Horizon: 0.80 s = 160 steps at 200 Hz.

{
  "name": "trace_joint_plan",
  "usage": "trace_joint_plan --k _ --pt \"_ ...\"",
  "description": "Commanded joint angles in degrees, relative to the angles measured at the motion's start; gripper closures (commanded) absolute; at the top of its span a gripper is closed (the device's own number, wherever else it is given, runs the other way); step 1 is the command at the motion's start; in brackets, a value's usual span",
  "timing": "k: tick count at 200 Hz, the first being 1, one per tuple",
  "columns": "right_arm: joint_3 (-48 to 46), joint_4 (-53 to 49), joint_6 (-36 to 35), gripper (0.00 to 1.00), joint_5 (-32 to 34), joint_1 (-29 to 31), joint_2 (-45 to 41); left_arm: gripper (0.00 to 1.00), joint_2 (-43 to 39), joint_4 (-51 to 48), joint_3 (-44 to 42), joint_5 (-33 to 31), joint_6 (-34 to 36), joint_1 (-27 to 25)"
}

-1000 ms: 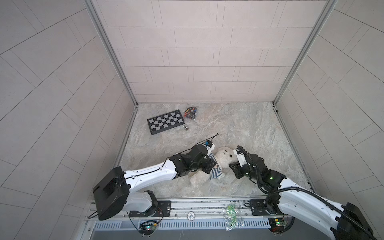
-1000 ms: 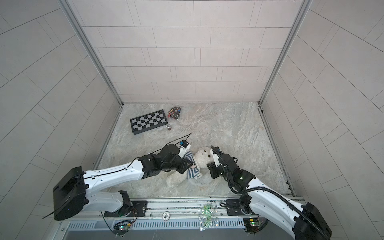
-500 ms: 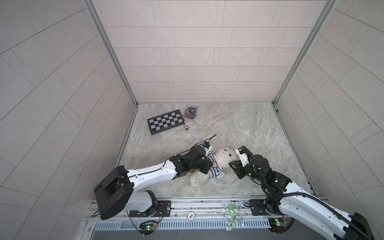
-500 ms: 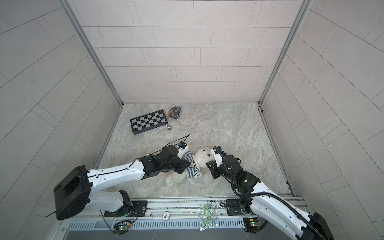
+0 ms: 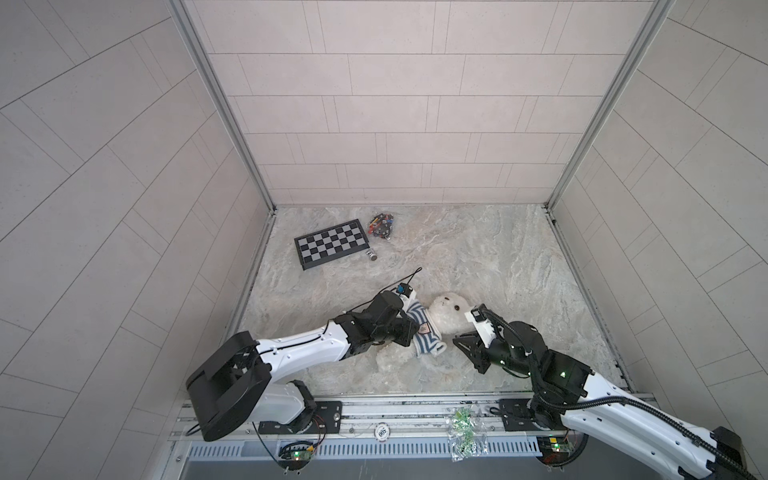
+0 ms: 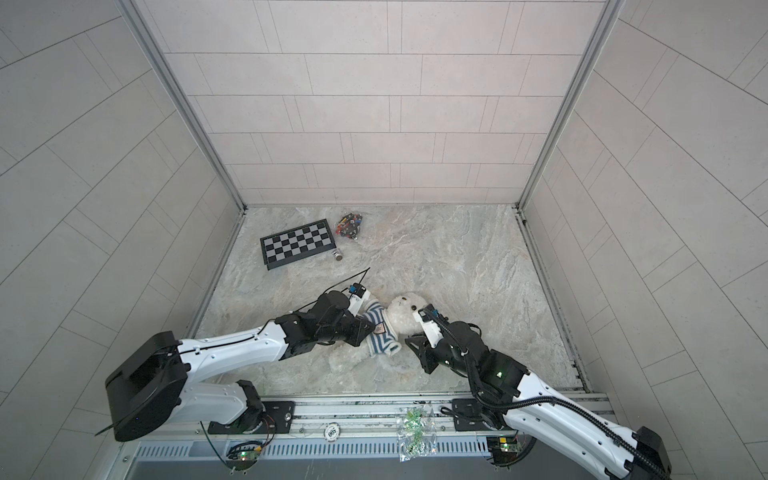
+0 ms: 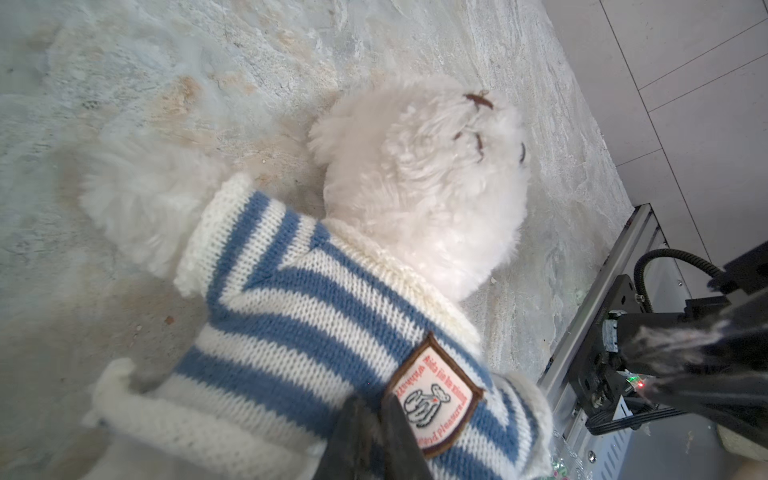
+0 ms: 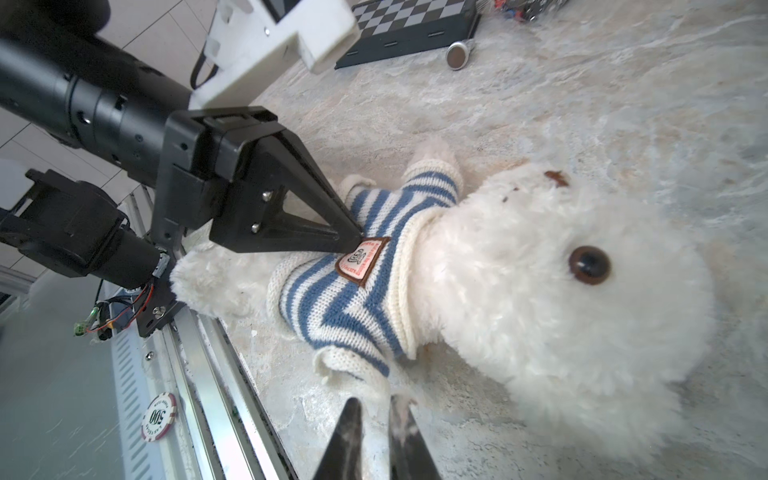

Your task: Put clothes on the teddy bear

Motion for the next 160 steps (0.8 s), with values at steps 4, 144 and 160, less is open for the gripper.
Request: trace_joint_plan --k 4,144,160 --pt "-0.76 4.56 0.88 0.89 3.04 2.77 2.81 0.86 -0.97 -0.26 -1.95 0.11 -0.81 0.42" --pt "-4.14 15.12 4.86 1.00 6.99 7.69 11.50 0.92 -4.34 0.89 -5.80 -0.30 -2.11 1.36" --pt "-4.19 15.37 4.89 1.00 7.08 7.92 11.73 0.92 -4.22 1.06 -5.88 -0.22 -2.18 1.38"
